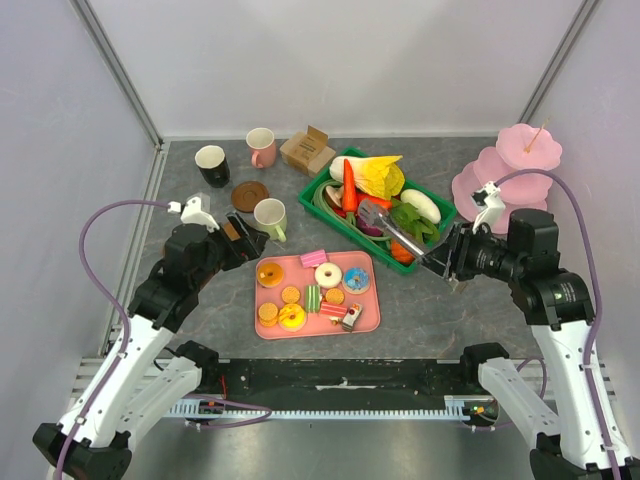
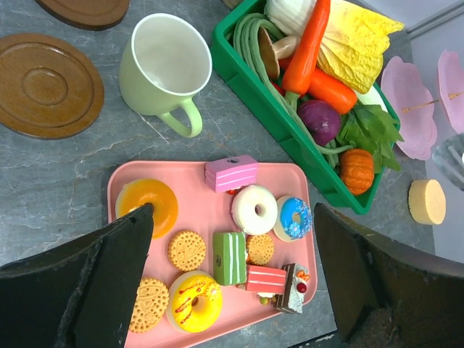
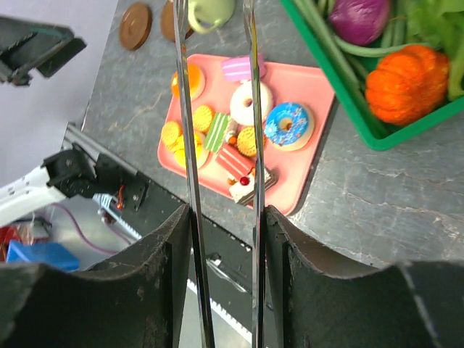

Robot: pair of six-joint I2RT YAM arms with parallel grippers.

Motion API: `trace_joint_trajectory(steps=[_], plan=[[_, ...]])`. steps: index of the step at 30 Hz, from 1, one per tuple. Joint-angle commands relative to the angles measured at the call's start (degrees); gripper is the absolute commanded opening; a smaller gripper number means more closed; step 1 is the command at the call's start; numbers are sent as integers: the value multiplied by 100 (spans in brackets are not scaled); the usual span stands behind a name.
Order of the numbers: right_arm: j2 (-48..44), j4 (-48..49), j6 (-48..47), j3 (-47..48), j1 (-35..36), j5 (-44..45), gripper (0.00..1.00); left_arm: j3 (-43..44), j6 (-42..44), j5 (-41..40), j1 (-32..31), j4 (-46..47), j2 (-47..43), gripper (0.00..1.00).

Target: Serve the afternoon tea

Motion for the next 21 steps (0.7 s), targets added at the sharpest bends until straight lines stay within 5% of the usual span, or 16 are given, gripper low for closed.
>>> trace_joint_trajectory(steps=[1, 7, 12, 21], plan=[[-64, 18, -452, -72, 84, -810, 49, 161, -191, 122, 13, -45, 55, 97], [163, 324, -400, -308, 636, -556, 49, 108, -252, 157, 13, -80, 169, 97], [743, 1176, -258, -239, 2436, 990, 49, 143, -217, 140, 22, -159, 240, 97], [1675, 1670, -3506, -106, 3406, 2451, 50, 451, -68, -141, 13, -739, 29, 96]])
